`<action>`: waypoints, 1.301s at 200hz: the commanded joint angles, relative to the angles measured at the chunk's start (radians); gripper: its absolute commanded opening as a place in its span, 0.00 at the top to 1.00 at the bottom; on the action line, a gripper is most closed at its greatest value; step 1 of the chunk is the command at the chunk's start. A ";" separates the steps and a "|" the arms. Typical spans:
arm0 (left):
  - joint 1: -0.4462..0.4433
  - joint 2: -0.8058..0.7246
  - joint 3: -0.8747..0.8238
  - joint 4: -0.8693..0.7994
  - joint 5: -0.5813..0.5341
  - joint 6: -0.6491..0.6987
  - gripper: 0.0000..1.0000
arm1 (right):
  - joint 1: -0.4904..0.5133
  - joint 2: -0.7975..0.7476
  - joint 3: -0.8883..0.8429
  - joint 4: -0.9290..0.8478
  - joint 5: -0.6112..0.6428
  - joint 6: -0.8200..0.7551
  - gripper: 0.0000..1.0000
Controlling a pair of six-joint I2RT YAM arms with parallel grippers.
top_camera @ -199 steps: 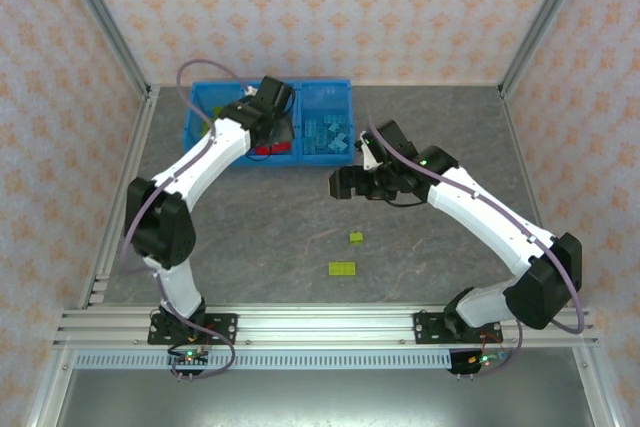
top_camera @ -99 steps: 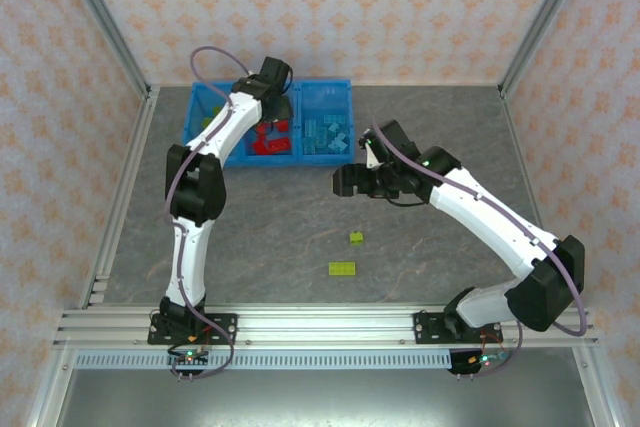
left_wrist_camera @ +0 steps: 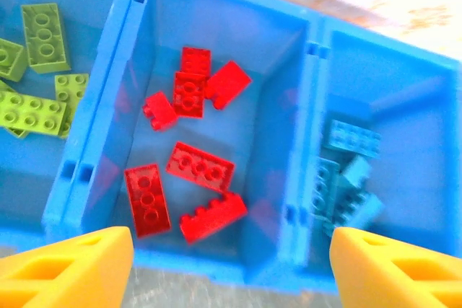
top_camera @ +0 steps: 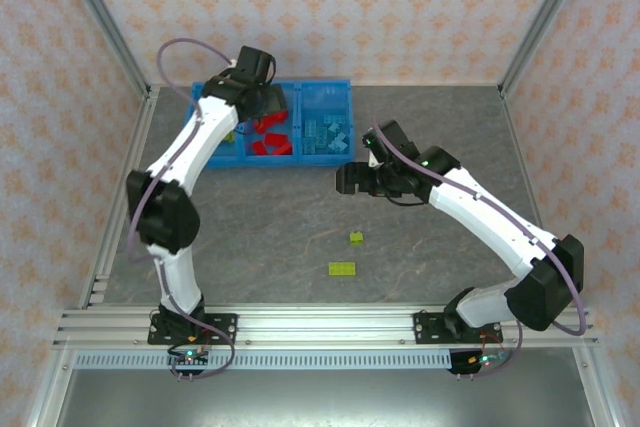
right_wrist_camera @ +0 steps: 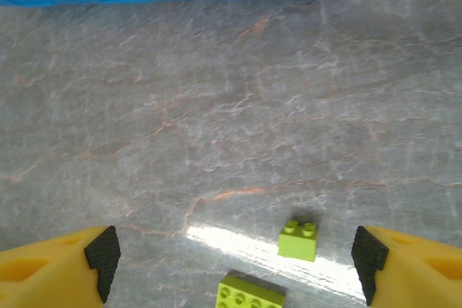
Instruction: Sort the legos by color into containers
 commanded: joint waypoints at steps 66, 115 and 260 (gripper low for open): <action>-0.477 -0.258 -0.386 0.027 0.082 0.258 0.29 | -0.050 -0.098 -0.099 -0.031 0.352 0.125 0.12; -0.598 -0.163 -0.457 0.044 0.386 0.674 0.28 | -0.163 -0.184 -0.182 -0.019 0.342 0.163 0.06; -0.639 0.177 -0.431 0.260 0.304 0.731 0.62 | -0.178 -0.263 -0.206 -0.050 0.354 0.161 0.06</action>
